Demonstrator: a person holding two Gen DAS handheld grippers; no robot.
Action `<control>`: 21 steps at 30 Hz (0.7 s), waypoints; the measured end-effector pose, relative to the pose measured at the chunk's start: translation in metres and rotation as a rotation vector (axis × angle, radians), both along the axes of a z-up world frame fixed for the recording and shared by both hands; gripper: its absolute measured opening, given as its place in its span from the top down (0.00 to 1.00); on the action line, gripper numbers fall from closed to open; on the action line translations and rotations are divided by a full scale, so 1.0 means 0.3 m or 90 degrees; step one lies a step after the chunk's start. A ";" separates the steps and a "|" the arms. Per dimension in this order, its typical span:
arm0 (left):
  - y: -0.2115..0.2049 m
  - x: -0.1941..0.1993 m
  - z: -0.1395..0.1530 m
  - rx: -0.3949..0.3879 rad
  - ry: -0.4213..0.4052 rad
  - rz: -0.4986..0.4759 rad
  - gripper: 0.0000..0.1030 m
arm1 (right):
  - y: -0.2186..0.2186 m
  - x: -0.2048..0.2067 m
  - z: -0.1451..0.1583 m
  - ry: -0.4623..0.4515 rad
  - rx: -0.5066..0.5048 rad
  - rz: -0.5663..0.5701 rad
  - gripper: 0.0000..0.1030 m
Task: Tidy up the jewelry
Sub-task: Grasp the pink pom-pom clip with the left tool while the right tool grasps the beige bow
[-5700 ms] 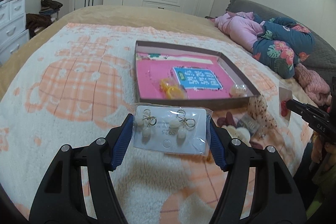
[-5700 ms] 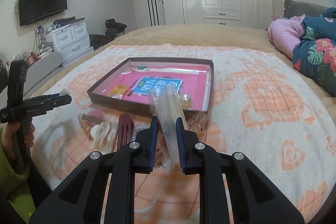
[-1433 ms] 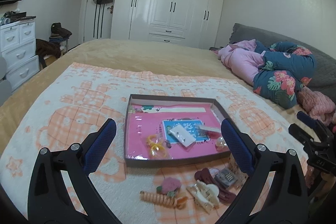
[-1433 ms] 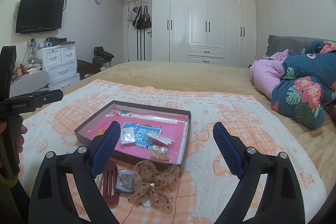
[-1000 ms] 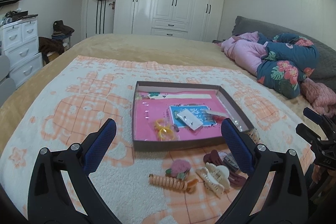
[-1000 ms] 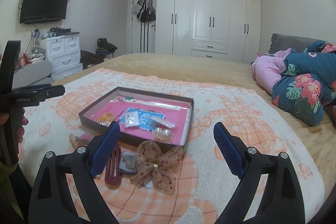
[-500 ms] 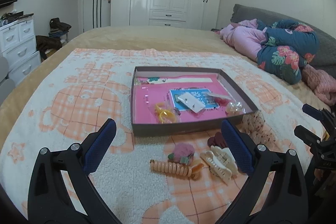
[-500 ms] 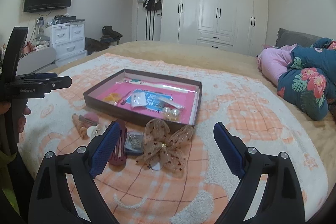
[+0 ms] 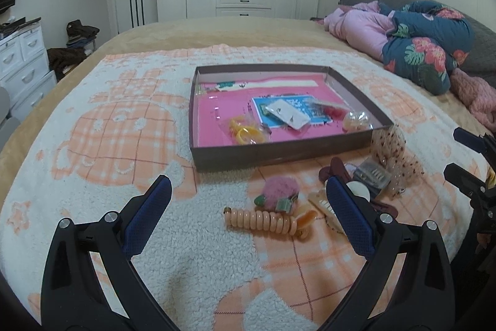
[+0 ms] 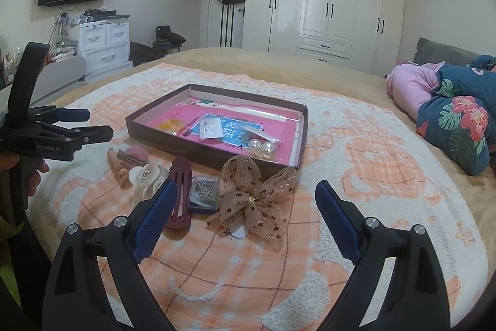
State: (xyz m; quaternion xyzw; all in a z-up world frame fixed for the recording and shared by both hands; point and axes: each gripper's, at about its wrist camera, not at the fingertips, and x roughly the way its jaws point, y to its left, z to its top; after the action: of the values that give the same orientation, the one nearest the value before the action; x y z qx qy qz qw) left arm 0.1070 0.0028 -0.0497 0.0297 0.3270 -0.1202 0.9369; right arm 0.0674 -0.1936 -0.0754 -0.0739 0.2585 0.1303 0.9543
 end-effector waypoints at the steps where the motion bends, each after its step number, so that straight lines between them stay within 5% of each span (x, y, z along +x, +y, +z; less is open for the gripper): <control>1: -0.003 0.003 -0.007 0.003 0.002 -0.002 0.11 | 0.002 0.001 -0.005 0.002 -0.002 0.001 0.15; 10: -0.021 0.045 -0.060 0.016 0.033 -0.021 0.11 | -0.003 0.039 -0.054 0.031 -0.008 -0.010 0.15; 21: -0.048 0.099 -0.103 0.014 0.067 -0.053 0.26 | -0.044 0.134 -0.132 0.084 -0.005 -0.047 0.19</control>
State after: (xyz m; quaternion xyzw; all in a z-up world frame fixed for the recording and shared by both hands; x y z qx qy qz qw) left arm 0.1366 -0.0116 -0.0806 0.0472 0.3758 -0.1570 0.9121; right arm 0.1077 -0.2067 -0.1150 -0.0590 0.3242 0.0990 0.9389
